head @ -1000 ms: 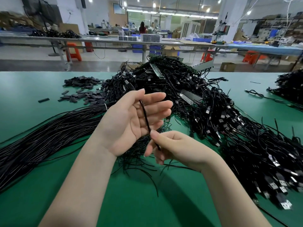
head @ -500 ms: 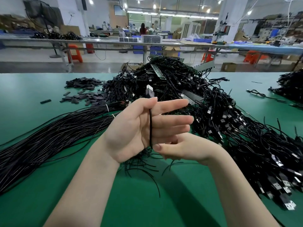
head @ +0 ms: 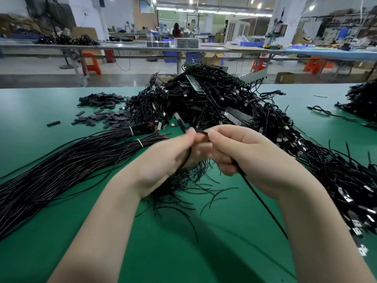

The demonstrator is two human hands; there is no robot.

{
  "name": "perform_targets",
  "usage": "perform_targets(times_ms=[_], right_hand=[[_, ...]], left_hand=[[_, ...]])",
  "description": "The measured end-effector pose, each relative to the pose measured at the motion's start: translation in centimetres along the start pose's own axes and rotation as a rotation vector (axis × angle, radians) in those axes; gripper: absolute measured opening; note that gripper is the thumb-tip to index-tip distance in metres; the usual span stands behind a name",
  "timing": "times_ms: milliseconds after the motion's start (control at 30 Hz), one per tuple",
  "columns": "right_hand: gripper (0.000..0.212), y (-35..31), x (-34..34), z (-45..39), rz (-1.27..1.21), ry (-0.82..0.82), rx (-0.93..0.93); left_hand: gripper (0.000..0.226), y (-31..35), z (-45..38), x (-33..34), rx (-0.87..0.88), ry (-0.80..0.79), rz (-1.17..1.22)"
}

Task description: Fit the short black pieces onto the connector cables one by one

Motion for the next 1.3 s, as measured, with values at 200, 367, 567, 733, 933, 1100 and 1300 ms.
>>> perform_targets(times_ms=[200, 367, 567, 733, 933, 1100, 1300], right_hand=[[0.028, 2.1, 5.2, 0.4, -0.228, -0.444, 0.132], [0.040, 8.2, 4.6, -0.2, 0.035, -0.452, 0.362], [0.048, 5.9, -1.7, -1.2, 0.229, 0.095, 0.190], [0.030, 0.9, 1.1, -0.1, -0.121, -0.153, -0.010], [0.036, 4.9, 4.6, 0.2, -0.072, -0.452, 0.229], [0.049, 6.3, -0.3, -1.1, 0.296, 0.022, 0.214], [0.037, 1.9, -0.6, -0.8, 0.207, 0.118, 0.029]], left_hand=[[0.056, 3.3, 0.9, -1.8, 0.226, 0.066, 0.521], [0.056, 4.6, 2.5, -1.1, 0.275, -0.044, 0.439], [0.058, -0.1, 2.8, 1.1, -0.205, -0.379, -0.344], [0.041, -0.9, 0.6, -2.2, 0.044, 0.079, -0.355], [0.050, 4.9, 2.4, -1.7, 0.309, 0.007, 0.556], [0.050, 2.9, 3.0, 0.5, 0.012, -0.253, 0.097], [0.050, -1.7, 0.2, -0.8, -0.266, 0.038, -0.411]])
Point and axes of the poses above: each hand's wrist, its own z-axis away from the middle knuckle, its own x-axis out of the palm, y = z × x, the point moved 7 cm from there along -z, towards the middle knuckle
